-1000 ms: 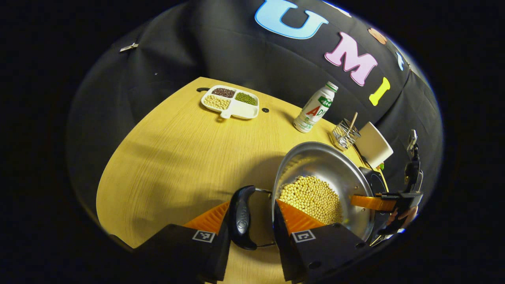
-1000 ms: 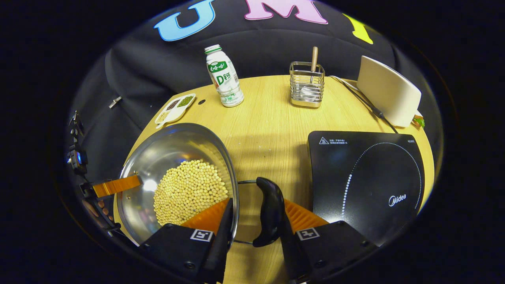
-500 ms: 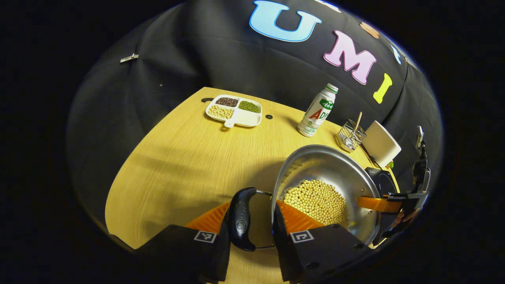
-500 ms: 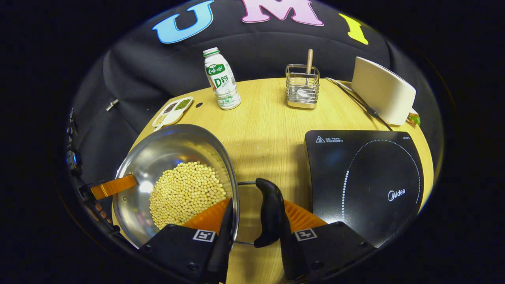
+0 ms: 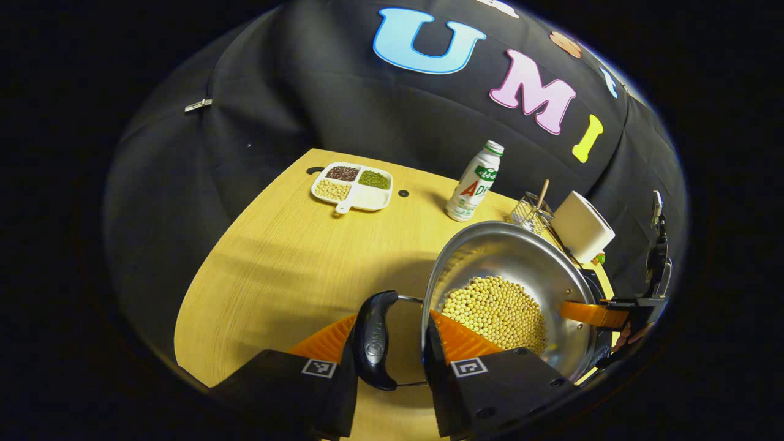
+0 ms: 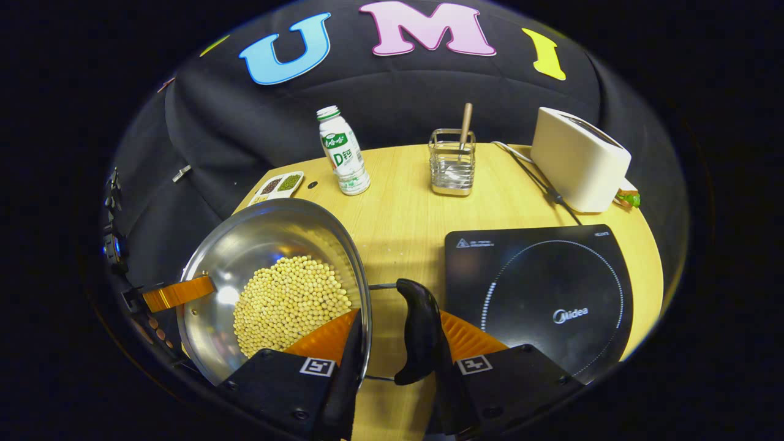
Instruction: First push the handle of the pot to place it horizontally, then grasp the pot with both hands and set it on the induction cooktop.
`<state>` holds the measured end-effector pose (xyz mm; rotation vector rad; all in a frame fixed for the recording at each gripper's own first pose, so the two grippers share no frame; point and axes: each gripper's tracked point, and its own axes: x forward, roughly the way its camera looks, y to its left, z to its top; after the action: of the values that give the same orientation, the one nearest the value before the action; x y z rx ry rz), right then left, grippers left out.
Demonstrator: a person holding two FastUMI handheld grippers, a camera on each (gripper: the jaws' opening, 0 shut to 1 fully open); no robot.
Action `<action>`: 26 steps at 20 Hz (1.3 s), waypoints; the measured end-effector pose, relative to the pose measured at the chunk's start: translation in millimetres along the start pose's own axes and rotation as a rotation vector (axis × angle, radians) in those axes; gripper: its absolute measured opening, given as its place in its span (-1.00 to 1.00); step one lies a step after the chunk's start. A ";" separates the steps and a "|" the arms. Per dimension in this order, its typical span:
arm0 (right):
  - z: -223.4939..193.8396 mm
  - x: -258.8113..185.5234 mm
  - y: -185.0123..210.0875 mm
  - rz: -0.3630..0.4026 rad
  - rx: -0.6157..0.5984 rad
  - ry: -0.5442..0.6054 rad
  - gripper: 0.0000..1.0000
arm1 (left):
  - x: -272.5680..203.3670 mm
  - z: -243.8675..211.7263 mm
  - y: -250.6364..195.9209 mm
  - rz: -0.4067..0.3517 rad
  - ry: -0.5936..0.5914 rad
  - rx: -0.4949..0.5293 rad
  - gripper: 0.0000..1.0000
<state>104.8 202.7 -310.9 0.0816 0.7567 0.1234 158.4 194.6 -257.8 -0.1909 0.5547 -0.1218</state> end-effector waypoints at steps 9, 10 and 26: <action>25.7 -54.4 -85.6 -0.020 0.010 -0.017 0.05 | -14.2 1.0 -103.2 -0.032 0.005 -0.003 0.10; 29.7 -59.2 -96.0 -0.023 0.009 -0.023 0.14 | -14.6 1.6 -113.7 -0.035 0.004 -0.002 0.06; 44.7 -76.1 -242.1 -0.060 0.047 -0.025 0.14 | 28.8 -16.3 -255.2 -0.076 0.041 0.015 0.06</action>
<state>100.6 -49.0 -255.5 0.1046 0.7367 0.0472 157.9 -61.5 -231.8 -0.1948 0.5873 -0.2038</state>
